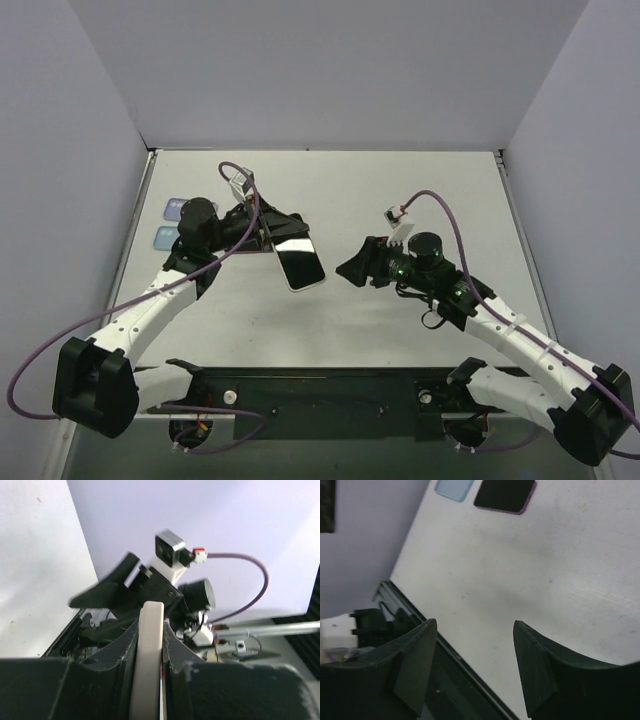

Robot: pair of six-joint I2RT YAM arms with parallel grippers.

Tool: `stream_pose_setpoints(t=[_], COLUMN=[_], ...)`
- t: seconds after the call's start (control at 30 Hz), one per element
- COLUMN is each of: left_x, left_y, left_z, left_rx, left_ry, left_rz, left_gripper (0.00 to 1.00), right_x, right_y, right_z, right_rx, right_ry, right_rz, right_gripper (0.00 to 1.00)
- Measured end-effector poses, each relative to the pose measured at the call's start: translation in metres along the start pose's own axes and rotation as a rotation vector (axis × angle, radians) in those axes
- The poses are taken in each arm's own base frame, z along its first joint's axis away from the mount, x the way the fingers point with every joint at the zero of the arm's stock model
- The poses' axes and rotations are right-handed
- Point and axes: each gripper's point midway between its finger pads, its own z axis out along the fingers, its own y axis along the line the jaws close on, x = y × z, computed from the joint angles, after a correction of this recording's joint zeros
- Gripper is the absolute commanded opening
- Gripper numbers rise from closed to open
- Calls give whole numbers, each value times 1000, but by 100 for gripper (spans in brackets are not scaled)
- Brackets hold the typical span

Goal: Take the phone out of the phone case
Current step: Remove the phone case from the phone.

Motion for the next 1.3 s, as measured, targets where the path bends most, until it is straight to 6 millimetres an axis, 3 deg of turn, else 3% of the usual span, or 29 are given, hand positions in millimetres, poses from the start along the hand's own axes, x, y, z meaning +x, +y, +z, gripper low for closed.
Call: stream_pose_setpoints(t=[0.07, 0.23, 0.37, 0.47, 0.87, 1.3], left_x=[-9, -28, -38, -43, -49, -50], left_y=[17, 30, 33, 31, 16, 15], left_z=[-2, -6, -9, -11, -18, -19], left_rx=[-26, -33, -28, -17, 52, 67], left_ry=[-59, -179, -236, -262, -307, -308], left_rz=[-45, -68, -75, -69, -65, -67], left_gripper=[0, 0, 0, 0, 0, 0], right_x=[1, -35, -52, -55, -53, -56], right_y=[11, 51, 85, 98, 117, 124], right_z=[-6, -20, -33, -38, -35, -40], right_rx=[-61, -265, -410, -457, -528, -549], right_ry=[-59, -217, -251, -246, -205, -206], right_rz=[143, 371, 426, 437, 442, 422], right_gripper=[55, 50, 46, 46, 44, 43])
